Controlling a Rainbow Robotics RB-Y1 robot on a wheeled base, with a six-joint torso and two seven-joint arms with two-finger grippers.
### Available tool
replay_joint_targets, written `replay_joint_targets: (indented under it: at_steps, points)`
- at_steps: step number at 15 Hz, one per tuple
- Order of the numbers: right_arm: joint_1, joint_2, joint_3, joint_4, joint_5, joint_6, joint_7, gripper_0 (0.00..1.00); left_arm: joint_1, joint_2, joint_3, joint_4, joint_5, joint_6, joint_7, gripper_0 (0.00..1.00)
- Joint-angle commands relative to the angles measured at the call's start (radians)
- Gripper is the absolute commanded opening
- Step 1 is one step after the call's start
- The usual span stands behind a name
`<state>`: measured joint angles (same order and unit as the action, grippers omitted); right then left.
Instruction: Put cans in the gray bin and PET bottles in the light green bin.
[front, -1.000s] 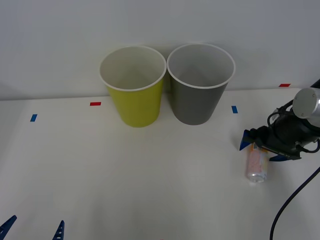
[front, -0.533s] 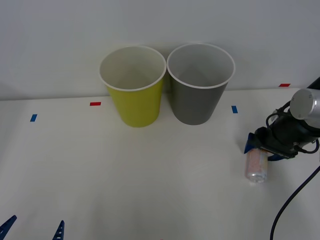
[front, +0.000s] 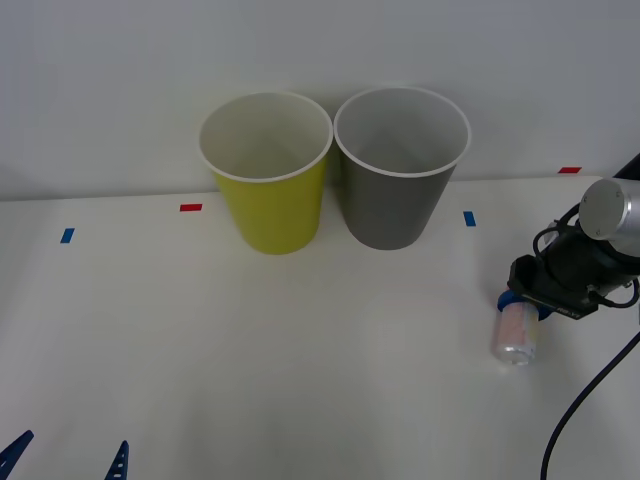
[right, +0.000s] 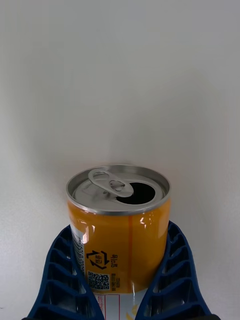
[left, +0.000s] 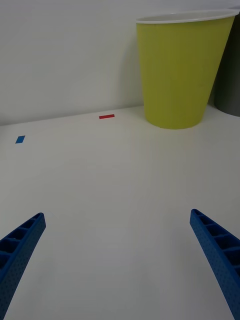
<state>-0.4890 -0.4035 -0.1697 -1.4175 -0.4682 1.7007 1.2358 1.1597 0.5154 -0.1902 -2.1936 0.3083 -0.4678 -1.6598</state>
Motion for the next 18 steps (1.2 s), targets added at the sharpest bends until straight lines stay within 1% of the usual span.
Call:
replay_joint_targets:
  at_steps: [1,2,3,5,7,10,13,16,18]
  points:
    - [0.001,0.002,-0.010,-0.009,0.000,0.001,0.022,0.05,0.000,0.000,0.000,0.000,0.000,0.000,0.000,1.00]
    - [0.010,0.012,-0.027,-0.026,0.000,0.001,0.036,0.04,0.000,0.000,0.000,0.000,0.000,0.000,0.000,1.00]
    - [0.026,0.025,-0.048,-0.058,0.003,0.001,0.077,0.04,0.000,0.000,0.000,0.000,0.000,0.000,0.000,1.00]
    - [0.069,0.049,-0.097,-0.139,0.007,0.001,0.156,0.04,0.000,0.000,0.000,0.000,0.000,0.000,0.000,1.00]
    - [0.119,0.089,-0.151,-0.250,0.011,0.001,0.237,0.03,0.000,0.000,0.000,0.000,0.000,0.000,0.000,1.00]
    - [0.178,0.178,-0.214,-0.408,0.100,0.001,0.375,0.03,0.000,0.000,0.000,0.000,0.000,0.000,0.000,1.00]
    - [0.181,0.264,-0.287,-0.546,0.175,0.001,0.491,0.02,0.000,0.000,0.000,0.000,0.000,0.000,0.000,1.00]
    - [0.187,0.310,-0.327,-0.710,0.181,0.001,0.482,0.02,0.000,0.000,0.000,0.000,0.000,0.000,0.000,1.00]
    - [0.214,0.322,-0.335,-0.811,0.186,-0.007,0.476,0.02,0.000,0.000,0.000,0.000,0.000,0.000,0.000,1.00]
